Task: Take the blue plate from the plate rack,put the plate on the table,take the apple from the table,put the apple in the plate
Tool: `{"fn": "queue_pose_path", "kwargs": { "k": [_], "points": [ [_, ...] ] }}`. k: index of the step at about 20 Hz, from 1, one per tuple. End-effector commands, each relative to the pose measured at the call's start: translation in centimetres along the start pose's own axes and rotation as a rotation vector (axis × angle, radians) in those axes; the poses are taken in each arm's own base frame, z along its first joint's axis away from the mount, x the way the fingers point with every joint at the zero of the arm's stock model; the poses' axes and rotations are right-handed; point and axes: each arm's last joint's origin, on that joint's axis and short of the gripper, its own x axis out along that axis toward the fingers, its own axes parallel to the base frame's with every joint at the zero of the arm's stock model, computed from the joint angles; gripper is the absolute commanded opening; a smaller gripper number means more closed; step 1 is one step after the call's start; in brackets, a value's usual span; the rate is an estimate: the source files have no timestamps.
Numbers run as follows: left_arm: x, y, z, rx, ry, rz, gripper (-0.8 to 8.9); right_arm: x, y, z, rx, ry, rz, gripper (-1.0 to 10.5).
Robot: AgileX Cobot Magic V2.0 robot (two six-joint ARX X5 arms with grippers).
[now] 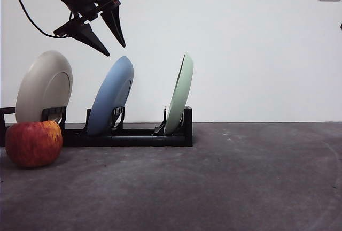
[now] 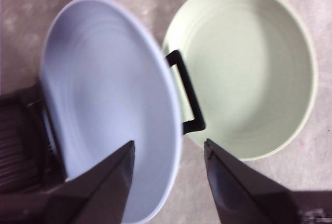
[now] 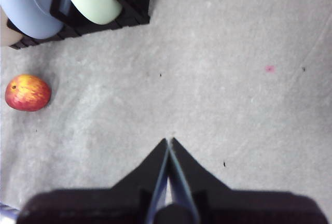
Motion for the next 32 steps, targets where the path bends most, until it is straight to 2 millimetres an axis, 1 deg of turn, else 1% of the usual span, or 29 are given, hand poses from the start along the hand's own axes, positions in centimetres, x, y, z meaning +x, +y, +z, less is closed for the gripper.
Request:
{"fn": "queue_pose_path", "kwargs": {
  "k": [1,5,10,14,15,17,18,24,26,27,32],
  "points": [
    [1.0,0.0,0.1,0.01,0.002,-0.003,2.3,0.4,-0.1,0.2,0.012,0.017,0.015,0.0],
    [2.6,0.6,0.1,0.0,0.028,0.001,2.3,0.9,-0.2,0.3,0.022,0.038,0.018,0.0],
    [3.7,0.3,0.1,-0.014,0.024,0.019,2.24,0.9,-0.2,0.5,0.014,0.02,0.021,0.0],
    [5.4,0.2,-0.3,-0.04,0.064,0.018,2.14,0.9,-0.2,0.6,0.01,0.013,0.021,0.0],
    [5.5,0.1,-0.3,-0.043,0.06,0.015,2.03,0.9,-0.2,0.6,0.01,0.013,0.019,0.0],
    [5.5,0.0,0.0,-0.042,0.035,0.009,1.0,0.9,-0.2,0.6,0.006,0.012,0.019,0.0],
    [5.4,0.0,0.0,-0.045,0.033,0.004,0.85,0.9,-0.2,0.6,0.004,0.012,0.019,0.0],
    [5.4,0.0,-0.1,-0.053,0.045,0.005,0.82,1.0,-0.2,0.6,0.004,0.014,0.018,0.0],
    [5.4,0.0,-0.1,-0.053,0.046,0.004,0.12,1.0,-0.3,0.6,0.006,0.017,0.018,0.0],
    [5.4,0.0,-0.1,-0.053,0.047,0.004,-0.08,1.0,-0.3,0.6,0.007,0.016,0.018,0.0],
    [5.1,0.1,-0.1,-0.058,0.046,-0.004,-0.08,1.0,-0.3,0.6,0.008,0.019,0.018,0.0]
  ]
}}
